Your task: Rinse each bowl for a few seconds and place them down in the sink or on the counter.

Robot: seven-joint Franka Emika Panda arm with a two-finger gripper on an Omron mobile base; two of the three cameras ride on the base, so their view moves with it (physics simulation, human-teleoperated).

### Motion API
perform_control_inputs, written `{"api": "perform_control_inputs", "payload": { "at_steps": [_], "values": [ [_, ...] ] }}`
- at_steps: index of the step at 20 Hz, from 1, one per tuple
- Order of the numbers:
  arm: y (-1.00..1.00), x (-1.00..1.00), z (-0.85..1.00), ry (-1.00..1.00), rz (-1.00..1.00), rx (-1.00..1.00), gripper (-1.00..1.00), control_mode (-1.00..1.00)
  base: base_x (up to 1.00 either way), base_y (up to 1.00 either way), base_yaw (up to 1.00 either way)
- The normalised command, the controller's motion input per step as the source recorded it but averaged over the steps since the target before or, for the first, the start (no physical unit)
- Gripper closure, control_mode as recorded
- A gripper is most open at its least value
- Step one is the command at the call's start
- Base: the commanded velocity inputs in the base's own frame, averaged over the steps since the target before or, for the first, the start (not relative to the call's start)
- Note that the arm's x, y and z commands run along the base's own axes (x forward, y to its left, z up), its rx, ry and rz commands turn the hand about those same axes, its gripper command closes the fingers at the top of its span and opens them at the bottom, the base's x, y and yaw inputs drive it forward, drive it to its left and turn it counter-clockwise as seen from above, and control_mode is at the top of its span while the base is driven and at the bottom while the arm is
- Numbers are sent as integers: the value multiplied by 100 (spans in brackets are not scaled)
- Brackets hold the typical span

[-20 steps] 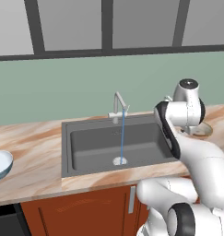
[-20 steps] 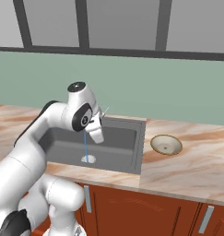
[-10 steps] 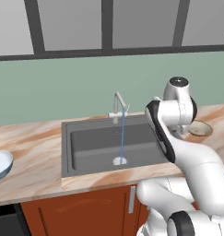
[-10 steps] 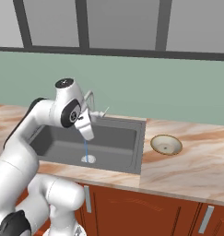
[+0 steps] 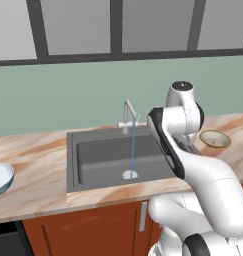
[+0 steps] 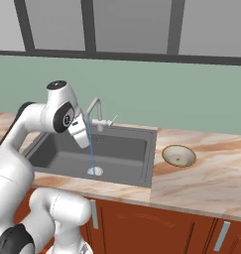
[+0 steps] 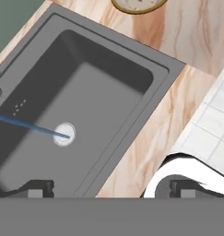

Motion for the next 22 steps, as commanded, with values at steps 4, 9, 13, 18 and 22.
{"api": "perform_control_inputs", "payload": {
  "at_steps": [4,9,13,18,22],
  "values": [
    [47,-12,0,2,9,0,-100,-100,0,0,0],
    [55,-10,-1,1,7,-2,-100,-100,0,0,0],
    [49,-14,-4,0,9,-1,-100,-100,0,0,0],
    [49,-10,-5,0,9,-2,-100,-100,0,0,0],
    [47,1,-1,0,10,-2,-100,-100,0,0,0]
  ]
}}
